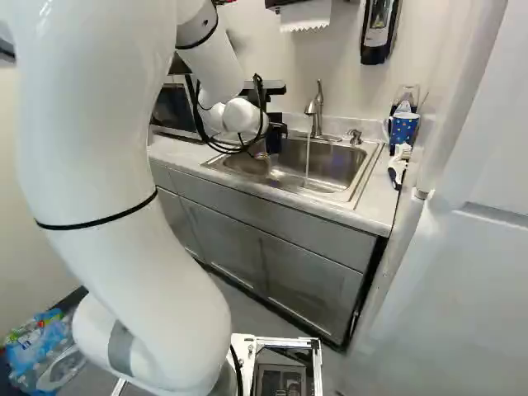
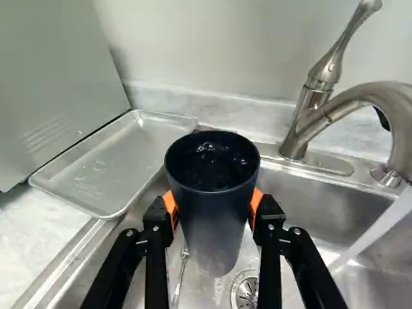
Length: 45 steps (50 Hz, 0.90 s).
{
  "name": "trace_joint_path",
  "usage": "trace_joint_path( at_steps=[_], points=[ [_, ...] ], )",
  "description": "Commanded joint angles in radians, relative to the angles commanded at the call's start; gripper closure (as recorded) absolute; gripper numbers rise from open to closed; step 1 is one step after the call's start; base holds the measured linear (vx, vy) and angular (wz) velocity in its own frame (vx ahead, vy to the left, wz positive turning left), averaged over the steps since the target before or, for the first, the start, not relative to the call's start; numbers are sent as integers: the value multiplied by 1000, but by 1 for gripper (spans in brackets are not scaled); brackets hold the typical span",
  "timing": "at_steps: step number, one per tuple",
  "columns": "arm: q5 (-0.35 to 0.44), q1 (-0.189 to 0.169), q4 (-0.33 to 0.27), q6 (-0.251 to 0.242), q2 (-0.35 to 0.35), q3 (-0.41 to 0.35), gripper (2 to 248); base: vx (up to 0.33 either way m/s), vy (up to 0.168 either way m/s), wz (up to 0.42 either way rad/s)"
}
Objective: Rinse the cup and place it in the tray
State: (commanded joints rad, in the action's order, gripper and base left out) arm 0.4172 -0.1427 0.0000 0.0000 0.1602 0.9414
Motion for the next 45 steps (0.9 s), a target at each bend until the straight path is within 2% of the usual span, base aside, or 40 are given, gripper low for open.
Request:
trace_joint_path(
  at_steps=[26,45],
  points=[
    [-42,20,0,0,5,63,126,0,0,0],
    [-76,23,0,0,-18,79,126,0,0,0]
  ],
)
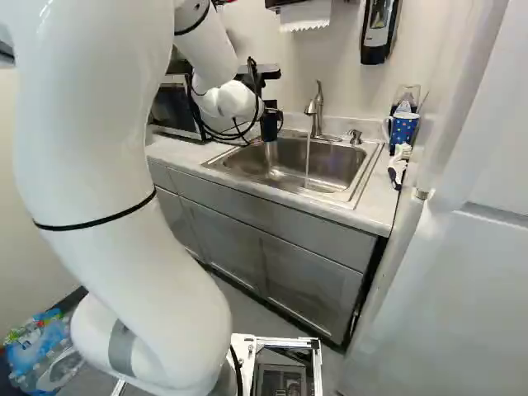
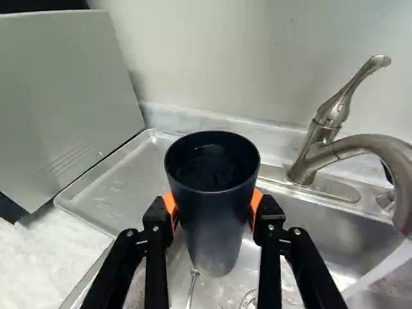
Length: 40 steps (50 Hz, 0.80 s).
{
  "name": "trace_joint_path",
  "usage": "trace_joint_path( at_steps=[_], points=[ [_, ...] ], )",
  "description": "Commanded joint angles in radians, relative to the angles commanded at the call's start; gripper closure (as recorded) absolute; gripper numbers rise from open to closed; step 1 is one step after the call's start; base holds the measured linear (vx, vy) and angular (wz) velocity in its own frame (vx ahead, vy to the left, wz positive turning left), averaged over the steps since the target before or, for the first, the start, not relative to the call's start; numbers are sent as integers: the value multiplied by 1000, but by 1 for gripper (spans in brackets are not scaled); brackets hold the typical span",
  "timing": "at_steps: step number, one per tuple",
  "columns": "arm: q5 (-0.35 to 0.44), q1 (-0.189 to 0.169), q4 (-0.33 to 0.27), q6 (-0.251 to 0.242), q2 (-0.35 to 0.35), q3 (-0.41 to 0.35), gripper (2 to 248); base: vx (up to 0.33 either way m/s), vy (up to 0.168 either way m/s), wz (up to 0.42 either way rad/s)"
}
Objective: Rinse the cup and place it in the tray
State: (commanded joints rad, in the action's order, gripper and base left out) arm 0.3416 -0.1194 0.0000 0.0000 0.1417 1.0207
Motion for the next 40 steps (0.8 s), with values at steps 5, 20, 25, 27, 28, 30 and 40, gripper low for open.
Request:
trace_joint_path(
  at_steps=[5,20,25,27,28,30,40],
  points=[
    [-9,0,0,0,-7,3,126,0,0,0],
    [-35,0,0,0,-27,14,126,0,0,0],
    [-42,0,0,0,-34,18,126,0,0,0],
    [-44,0,0,0,-37,19,126,0,0,0],
    [-45,0,0,0,-38,20,126,0,0,0],
    [-46,0,0,0,-40,22,126,0,0,0],
    [-46,0,0,0,-44,24,126,0,0,0]
  ],
)
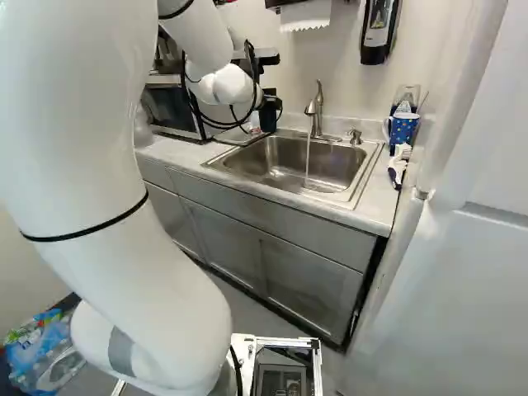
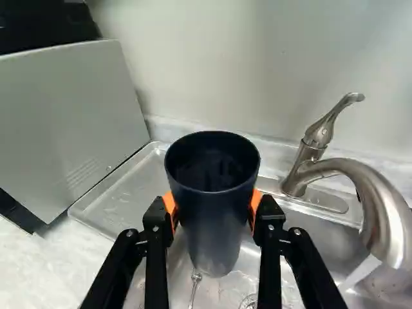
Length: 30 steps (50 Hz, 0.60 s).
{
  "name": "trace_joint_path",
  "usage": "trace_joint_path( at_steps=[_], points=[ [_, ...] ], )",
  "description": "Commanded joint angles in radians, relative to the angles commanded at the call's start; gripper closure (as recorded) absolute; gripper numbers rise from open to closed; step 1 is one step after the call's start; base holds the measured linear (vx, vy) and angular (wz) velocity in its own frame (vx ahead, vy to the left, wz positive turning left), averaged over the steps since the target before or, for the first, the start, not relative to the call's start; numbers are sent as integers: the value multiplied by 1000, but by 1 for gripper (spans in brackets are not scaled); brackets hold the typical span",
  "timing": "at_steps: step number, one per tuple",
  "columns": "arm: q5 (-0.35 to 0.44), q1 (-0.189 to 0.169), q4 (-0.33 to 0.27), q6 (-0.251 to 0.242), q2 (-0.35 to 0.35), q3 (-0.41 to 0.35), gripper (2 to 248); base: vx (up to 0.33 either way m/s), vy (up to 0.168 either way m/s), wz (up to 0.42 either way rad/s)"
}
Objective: Rinse the cup and place it in the tray
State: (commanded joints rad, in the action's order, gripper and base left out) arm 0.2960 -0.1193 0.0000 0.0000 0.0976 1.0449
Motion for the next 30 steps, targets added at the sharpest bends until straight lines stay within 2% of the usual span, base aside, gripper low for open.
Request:
trace_joint_path(
  at_steps=[8,12,30],
  points=[
    [0,0,0,0,0,0,126,0,0,0],
    [0,0,0,17,0,0,126,0,0,0],
    [0,0,0,190,0,0,126,0,0,0]
  ],
)
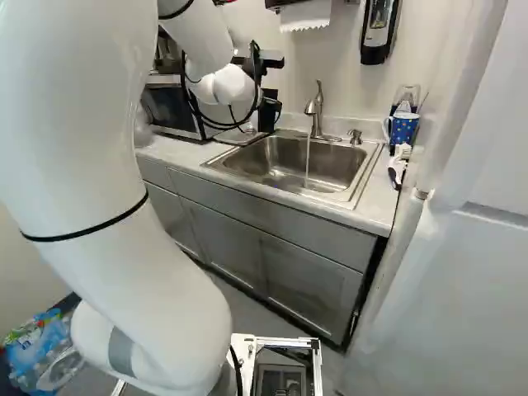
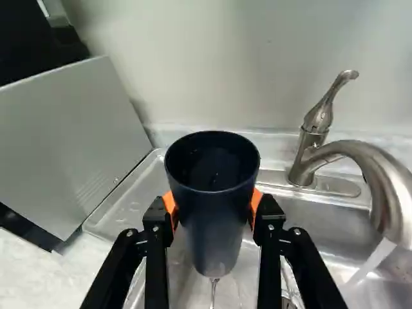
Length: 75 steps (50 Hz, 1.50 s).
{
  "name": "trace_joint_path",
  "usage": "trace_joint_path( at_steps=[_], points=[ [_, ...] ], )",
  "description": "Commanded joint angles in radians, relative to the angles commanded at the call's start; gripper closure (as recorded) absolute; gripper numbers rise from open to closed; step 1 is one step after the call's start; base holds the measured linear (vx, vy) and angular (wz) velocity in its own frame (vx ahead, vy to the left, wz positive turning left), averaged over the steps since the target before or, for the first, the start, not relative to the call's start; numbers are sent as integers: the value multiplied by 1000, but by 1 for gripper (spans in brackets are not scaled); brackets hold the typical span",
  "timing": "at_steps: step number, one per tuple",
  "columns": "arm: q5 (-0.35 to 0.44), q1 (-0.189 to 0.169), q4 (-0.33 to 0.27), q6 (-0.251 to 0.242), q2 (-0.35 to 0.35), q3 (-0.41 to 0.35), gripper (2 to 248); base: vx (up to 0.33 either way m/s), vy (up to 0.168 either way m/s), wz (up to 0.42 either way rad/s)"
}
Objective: Rinse the cup and place it in the tray
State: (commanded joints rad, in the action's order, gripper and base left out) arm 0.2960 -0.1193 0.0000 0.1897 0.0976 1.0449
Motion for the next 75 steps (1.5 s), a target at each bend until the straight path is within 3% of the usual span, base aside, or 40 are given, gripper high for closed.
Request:
trace_joint_path(
  at_steps=[75],
  points=[
    [0,0,0,789,0,0,126,0,0,0]
  ],
)
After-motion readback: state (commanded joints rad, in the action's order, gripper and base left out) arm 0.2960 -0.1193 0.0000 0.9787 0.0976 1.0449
